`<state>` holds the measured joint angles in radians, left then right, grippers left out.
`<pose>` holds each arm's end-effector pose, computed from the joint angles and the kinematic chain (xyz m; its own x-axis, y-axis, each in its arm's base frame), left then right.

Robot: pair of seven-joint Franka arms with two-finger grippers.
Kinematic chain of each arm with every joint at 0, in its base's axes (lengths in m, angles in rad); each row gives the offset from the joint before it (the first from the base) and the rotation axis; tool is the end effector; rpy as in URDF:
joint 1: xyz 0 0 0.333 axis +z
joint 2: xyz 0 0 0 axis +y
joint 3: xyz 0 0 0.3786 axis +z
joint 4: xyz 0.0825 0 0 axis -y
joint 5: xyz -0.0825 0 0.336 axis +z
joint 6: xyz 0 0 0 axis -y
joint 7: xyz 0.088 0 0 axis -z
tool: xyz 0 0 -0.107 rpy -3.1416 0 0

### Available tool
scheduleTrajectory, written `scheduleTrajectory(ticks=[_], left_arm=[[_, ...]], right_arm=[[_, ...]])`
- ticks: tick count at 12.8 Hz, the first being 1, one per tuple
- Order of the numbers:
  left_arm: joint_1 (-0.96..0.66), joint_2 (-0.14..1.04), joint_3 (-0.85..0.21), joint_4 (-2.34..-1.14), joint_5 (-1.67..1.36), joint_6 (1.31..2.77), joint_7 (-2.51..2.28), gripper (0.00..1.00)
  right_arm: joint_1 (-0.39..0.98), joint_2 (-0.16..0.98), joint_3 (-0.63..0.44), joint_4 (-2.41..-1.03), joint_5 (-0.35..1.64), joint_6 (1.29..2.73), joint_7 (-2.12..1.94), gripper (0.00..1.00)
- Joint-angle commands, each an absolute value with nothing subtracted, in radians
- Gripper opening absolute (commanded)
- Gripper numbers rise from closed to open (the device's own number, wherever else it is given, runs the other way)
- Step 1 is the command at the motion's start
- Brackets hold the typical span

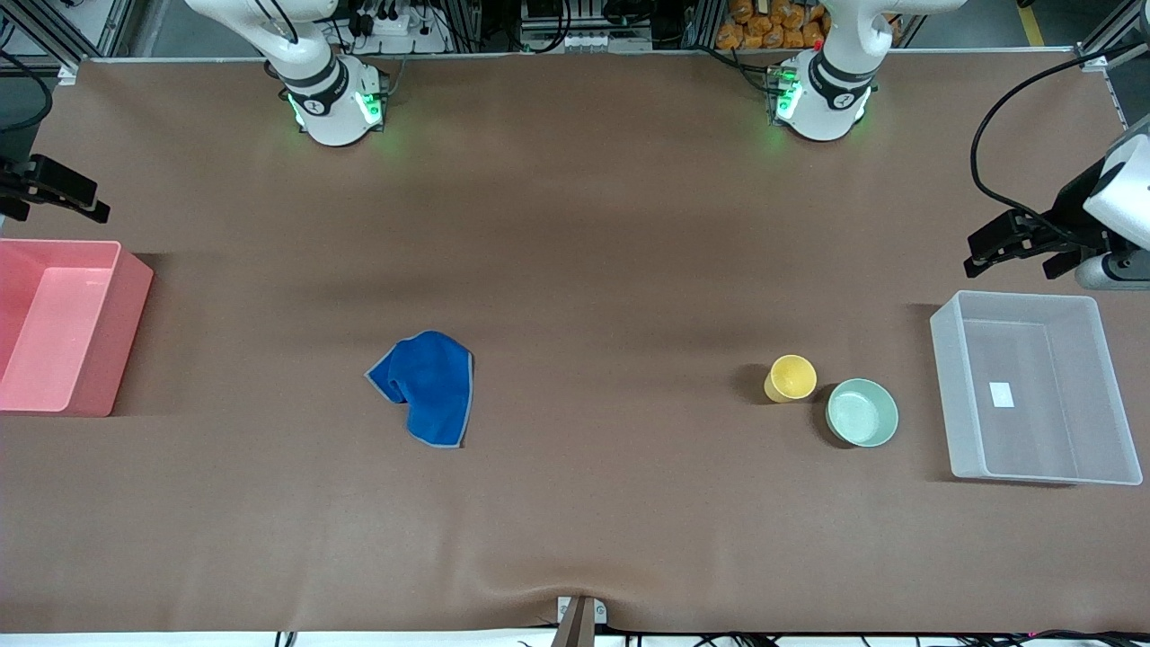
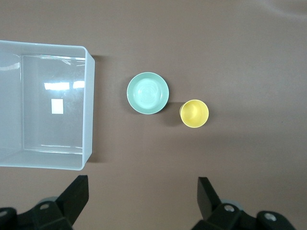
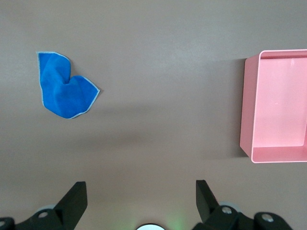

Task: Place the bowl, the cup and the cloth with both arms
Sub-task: 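Move the left gripper toward the green bowl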

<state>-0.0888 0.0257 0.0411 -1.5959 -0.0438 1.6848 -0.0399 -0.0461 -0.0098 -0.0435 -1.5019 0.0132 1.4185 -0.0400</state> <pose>0.5257 -0.0297 0.6736 0.9981 -0.0028 0.0613 -0.0056 -0.9990 0.0452 0.4853 -0.0422 0.7079 0.9962 -0.0473 -0.0729 -0.0486 -0.9987 -0.0165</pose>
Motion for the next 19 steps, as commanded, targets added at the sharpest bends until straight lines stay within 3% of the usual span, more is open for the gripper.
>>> scheduleTrajectory(ticks=[1,8,13,19], left_arm=[[-0.089,0.031,0.043,-1.575,-0.041,1.669,-0.029,1.00],[-0.084,0.130,0.040,-1.598,-0.069,1.699,-0.038,1.00],[-0.081,0.176,0.040,-1.701,-0.069,1.877,-0.015,1.00],[-0.072,0.325,0.041,-1.698,-0.064,2.025,-0.014,1.00]], right_arm=[[-0.064,-0.002,-0.029,-1.486,0.003,1.405,-0.035,1.00],[-0.071,-0.011,-0.034,-1.479,0.014,1.365,-0.040,1.00],[-0.069,-0.002,-0.034,-1.483,0.008,1.362,-0.040,1.00],[-0.058,0.047,-0.031,-1.483,0.020,1.374,-0.029,1.00]])
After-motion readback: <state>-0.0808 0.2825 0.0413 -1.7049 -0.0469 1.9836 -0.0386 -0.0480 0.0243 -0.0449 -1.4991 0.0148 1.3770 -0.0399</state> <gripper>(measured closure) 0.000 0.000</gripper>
